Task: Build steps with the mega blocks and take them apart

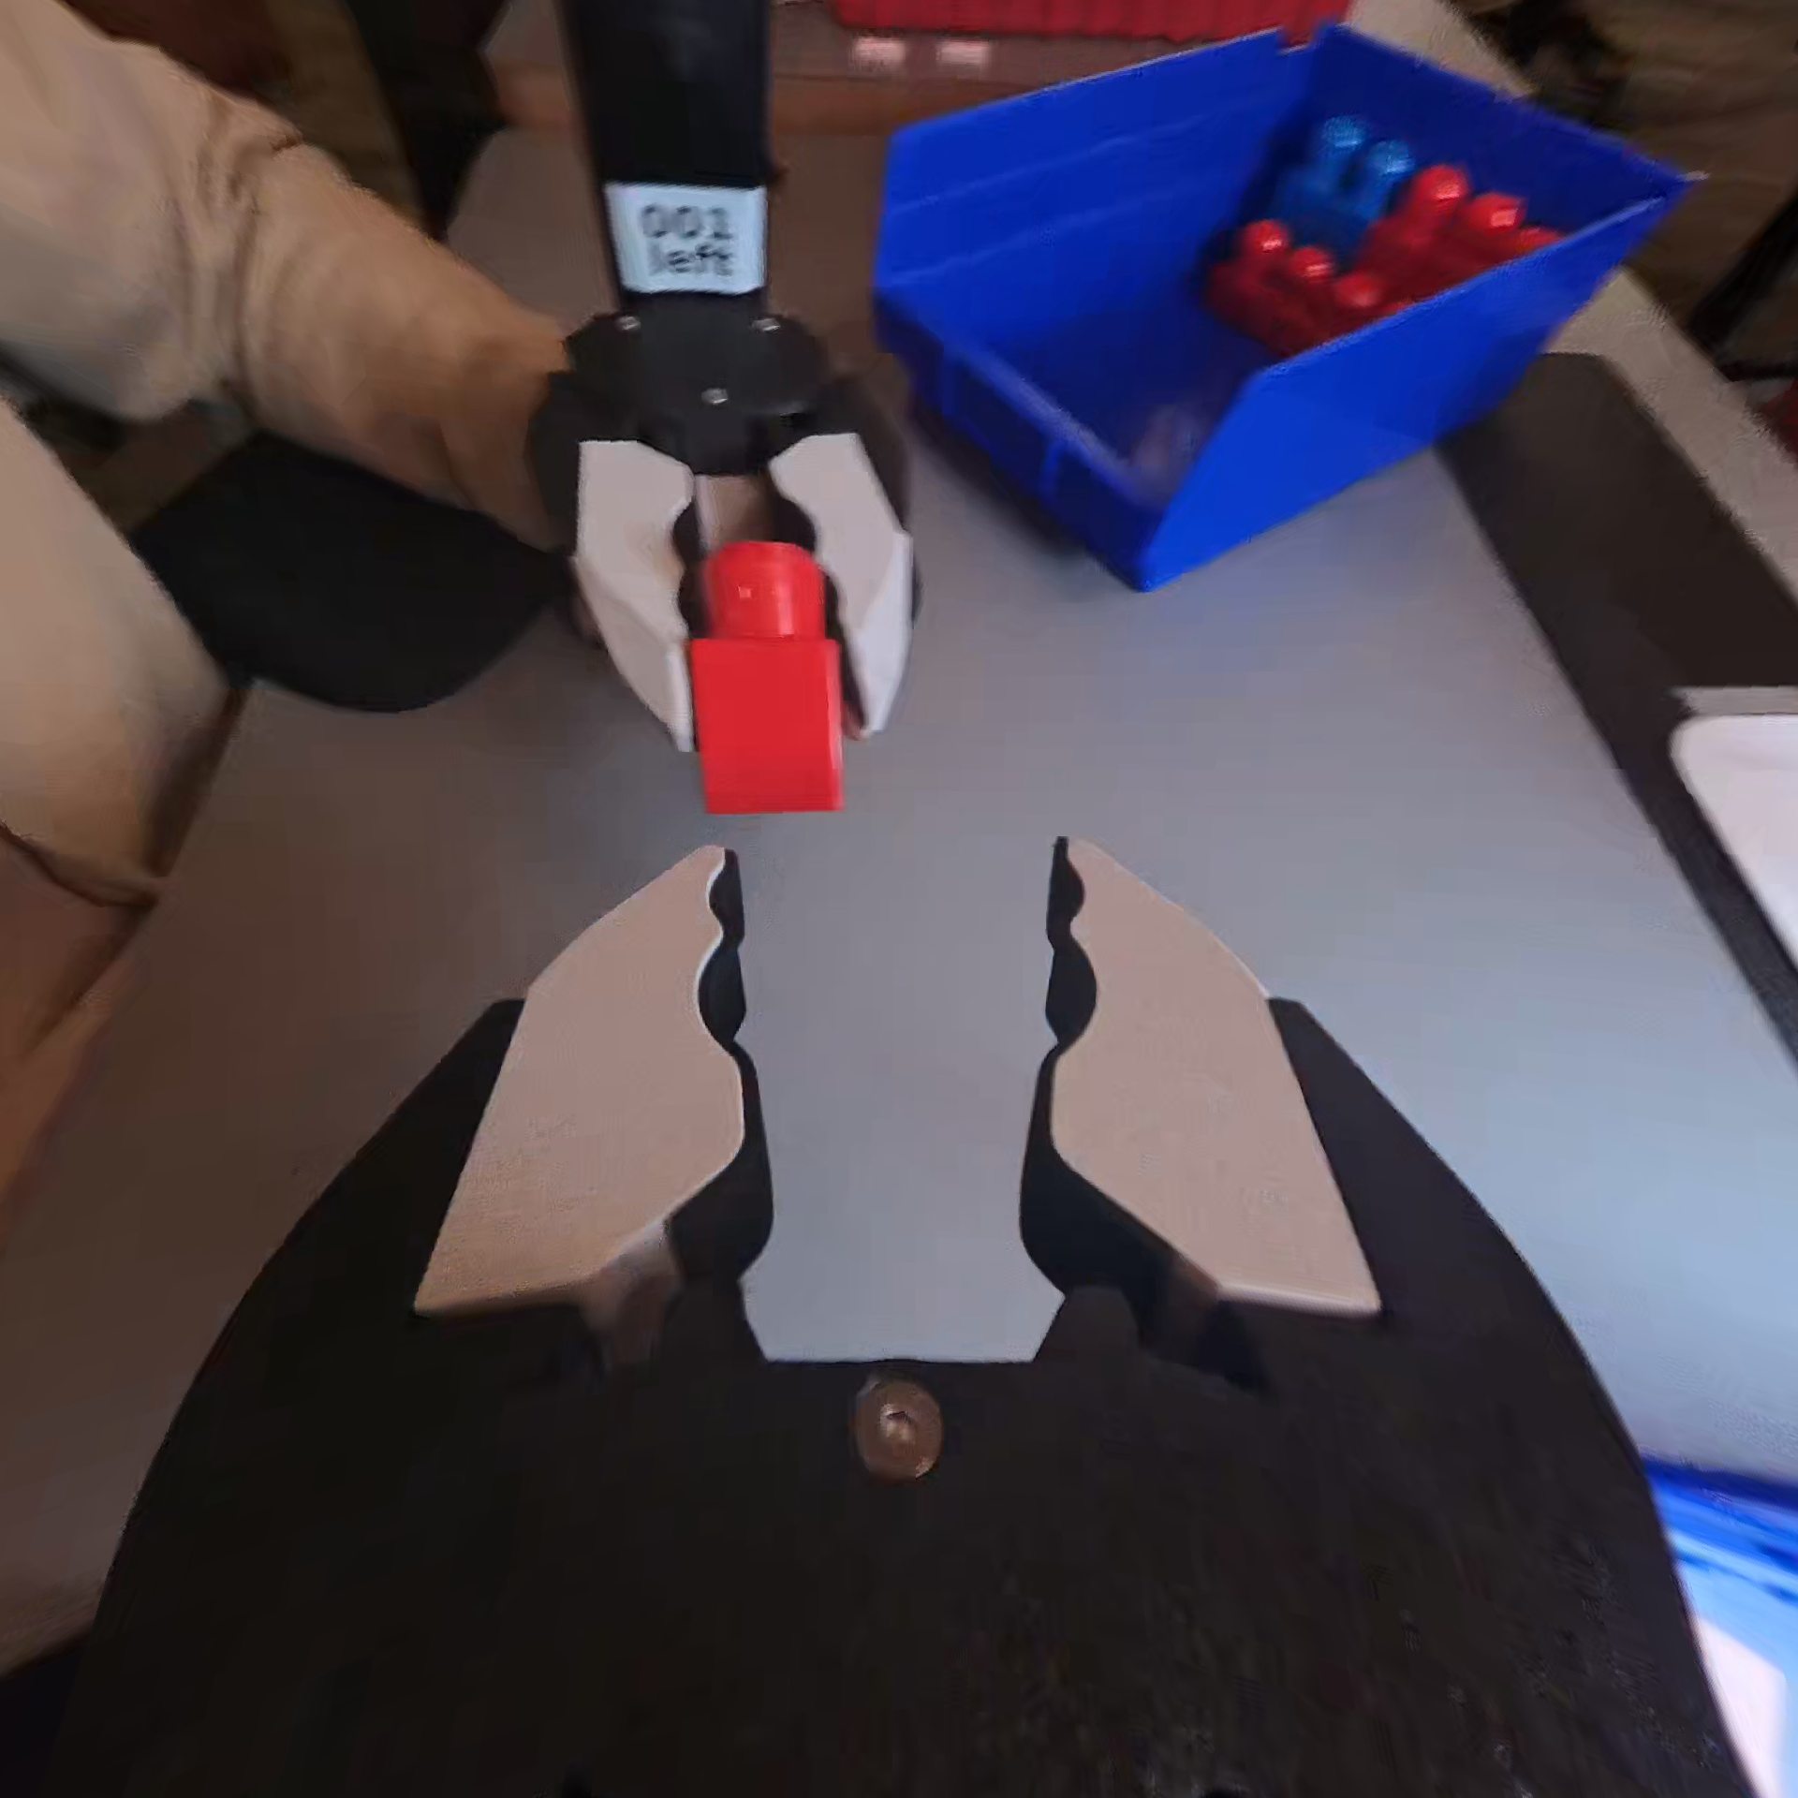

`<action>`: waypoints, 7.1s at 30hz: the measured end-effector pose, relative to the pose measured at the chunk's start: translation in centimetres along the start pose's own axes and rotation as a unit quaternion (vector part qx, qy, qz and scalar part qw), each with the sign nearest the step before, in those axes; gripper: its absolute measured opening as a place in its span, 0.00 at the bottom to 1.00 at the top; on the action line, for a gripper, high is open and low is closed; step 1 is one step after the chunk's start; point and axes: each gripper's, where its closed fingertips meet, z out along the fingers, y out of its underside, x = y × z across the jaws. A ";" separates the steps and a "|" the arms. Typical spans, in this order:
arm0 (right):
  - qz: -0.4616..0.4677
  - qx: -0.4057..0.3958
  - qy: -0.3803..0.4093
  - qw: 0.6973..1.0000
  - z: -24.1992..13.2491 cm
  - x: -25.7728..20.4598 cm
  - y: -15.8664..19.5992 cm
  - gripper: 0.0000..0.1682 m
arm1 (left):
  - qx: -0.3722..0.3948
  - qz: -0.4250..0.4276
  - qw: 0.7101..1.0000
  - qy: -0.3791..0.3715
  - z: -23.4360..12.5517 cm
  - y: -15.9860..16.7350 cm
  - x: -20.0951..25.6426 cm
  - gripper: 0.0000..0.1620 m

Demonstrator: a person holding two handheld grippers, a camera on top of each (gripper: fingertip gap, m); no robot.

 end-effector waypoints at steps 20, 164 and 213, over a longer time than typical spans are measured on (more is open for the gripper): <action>0.239 0.005 0.397 0.886 -13.1 15.3 8.7 0.22 | 0.021 -0.004 0.999 -0.047 -0.7 -0.7 -1.8 0.23; -0.011 0.013 0.174 0.985 -5.2 9.9 0.3 0.29 | -0.108 -0.017 0.994 -0.028 1.2 3.6 -1.1 0.22; 0.156 0.115 0.282 0.940 -2.5 7.3 4.4 0.28 | -0.260 0.032 0.874 -0.410 -13.9 -7.3 -23.7 0.30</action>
